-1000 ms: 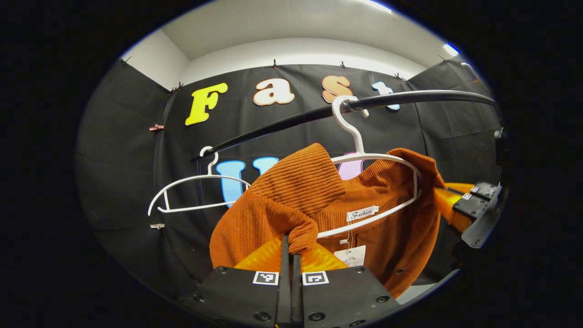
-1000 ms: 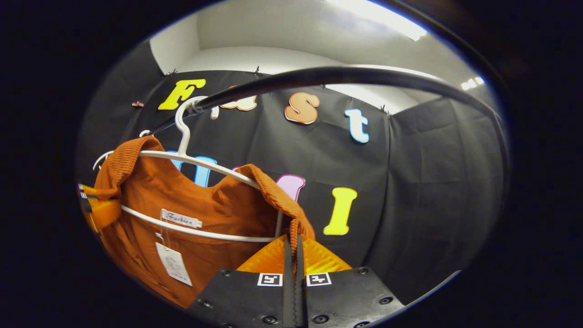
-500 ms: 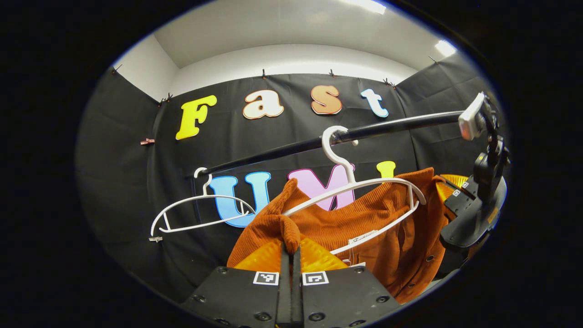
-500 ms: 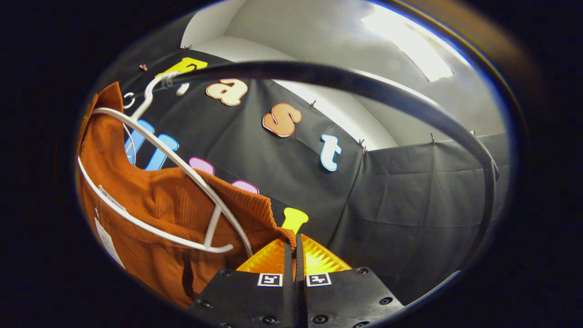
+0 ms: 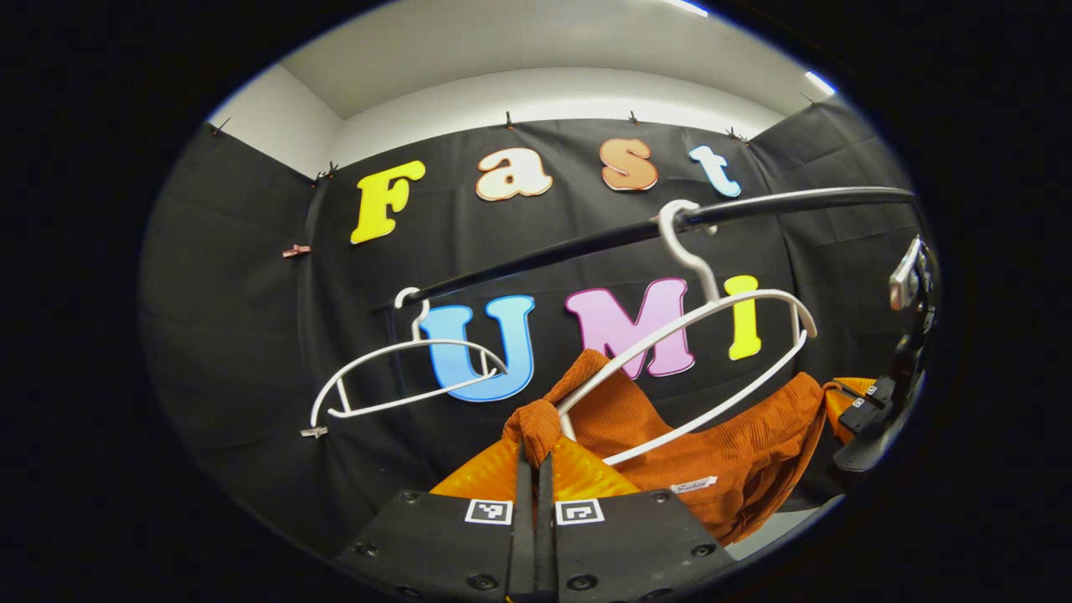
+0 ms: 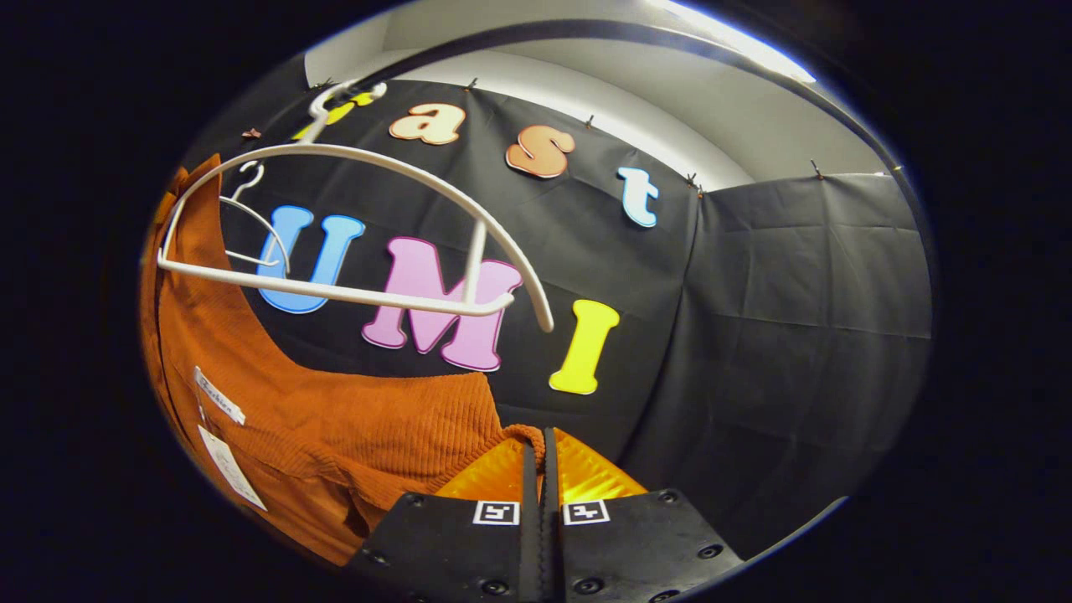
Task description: Grasp the clothes on the hanger with both hands and then place them into the laundry hamper below.
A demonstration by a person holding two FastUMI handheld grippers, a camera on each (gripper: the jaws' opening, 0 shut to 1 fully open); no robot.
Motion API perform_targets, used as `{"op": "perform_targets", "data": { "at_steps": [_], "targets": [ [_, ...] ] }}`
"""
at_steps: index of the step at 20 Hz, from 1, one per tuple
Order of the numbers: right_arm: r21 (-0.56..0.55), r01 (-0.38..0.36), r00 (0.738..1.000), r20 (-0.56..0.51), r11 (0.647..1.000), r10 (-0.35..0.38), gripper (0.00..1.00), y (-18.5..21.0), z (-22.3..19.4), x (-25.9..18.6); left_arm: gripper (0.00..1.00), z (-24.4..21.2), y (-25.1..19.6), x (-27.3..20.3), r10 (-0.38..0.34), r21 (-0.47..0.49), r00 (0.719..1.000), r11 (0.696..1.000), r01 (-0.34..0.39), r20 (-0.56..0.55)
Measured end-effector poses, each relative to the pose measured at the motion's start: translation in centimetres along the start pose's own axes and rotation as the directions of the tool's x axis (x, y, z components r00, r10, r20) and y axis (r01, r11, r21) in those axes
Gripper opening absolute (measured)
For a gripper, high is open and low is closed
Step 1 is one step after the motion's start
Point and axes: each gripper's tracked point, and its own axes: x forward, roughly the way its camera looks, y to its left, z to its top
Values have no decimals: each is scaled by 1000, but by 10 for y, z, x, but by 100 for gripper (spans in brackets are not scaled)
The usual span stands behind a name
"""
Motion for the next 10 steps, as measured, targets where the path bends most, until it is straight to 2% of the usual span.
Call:
{"op": "perform_targets", "data": {
  "at_steps": [4, 6, 8, 10],
  "targets": [
    [25, -134, 991, 27, 991, 133, 4, 46, 12, -20, 5, -50, 7, -5, 1, 12, 997, 1000, 0, -74],
    [54, -199, 980, 23, 978, 198, 4, 68, 14, -31, 5, -76, 1, -8, -23, -5, 993, 1000, 23, -112],
    [93, -251, 968, 12, 964, 251, 4, 85, 12, -39, 5, -97, -22, -11, -114, -75, 983, 992, 104, -141],
    [132, -308, 951, 8, 942, 309, 4, 101, 13, -47, 5, -110, -43, -15, -188, -102, 970, 980, 173, -155]
  ]
}}
